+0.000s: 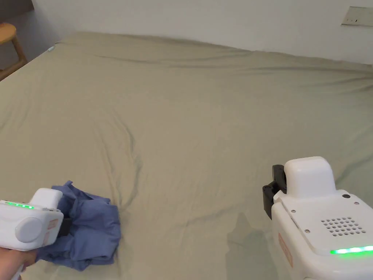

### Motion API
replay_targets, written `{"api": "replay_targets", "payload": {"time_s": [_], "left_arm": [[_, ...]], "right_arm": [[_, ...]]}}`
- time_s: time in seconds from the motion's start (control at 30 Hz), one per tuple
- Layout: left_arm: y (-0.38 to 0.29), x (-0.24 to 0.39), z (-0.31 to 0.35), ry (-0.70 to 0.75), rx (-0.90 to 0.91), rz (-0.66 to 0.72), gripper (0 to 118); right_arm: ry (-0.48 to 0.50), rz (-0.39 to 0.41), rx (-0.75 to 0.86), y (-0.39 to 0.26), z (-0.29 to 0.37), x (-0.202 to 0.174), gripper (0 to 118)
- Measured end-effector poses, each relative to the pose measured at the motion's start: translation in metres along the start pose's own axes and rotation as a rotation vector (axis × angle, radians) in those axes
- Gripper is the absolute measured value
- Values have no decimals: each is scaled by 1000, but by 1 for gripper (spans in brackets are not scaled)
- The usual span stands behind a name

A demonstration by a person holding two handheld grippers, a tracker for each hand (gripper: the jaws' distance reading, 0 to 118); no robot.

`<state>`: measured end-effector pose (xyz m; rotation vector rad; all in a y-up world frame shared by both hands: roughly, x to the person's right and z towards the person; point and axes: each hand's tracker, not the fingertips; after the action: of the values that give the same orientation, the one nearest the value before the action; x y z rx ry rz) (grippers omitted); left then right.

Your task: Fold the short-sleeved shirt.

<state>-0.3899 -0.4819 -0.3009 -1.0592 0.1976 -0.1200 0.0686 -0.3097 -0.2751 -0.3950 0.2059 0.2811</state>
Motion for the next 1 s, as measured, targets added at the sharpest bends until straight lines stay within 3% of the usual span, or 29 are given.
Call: {"api": "replay_targets", "payload": {"time_s": [0.23, 0.57, 0.6, 0.67, 0.7, 0.73, 0.83, 1.0], "left_arm": [[9, -95, -33, 209, -50, -78, 26], [20, -155, -43, 162, -116, 6, 26], [22, -151, -39, 176, -103, -48, 35], [33, -150, -30, 281, -83, -66, 80], [40, -153, -15, 261, -14, -9, 102], [49, -157, 5, 201, 74, 67, 109], [81, -152, 68, 133, 292, 252, 110], [112, -87, 182, 30, 686, 242, 111]], "right_arm": [[-21, 6, -43, -6, -14, -8, 1], [-11, 13, -111, -4, -39, -12, 2], [-4, 5, -111, -3, -39, -11, 1], [2, -2, -106, 1, -40, -8, 1], [4, -2, -101, 3, -39, -5, 2], [3, 2, -95, 6, -37, -2, 2], [-7, 6, -61, 15, -30, 8, 2], [-31, 14, 22, 36, -9, 29, 2]]}}
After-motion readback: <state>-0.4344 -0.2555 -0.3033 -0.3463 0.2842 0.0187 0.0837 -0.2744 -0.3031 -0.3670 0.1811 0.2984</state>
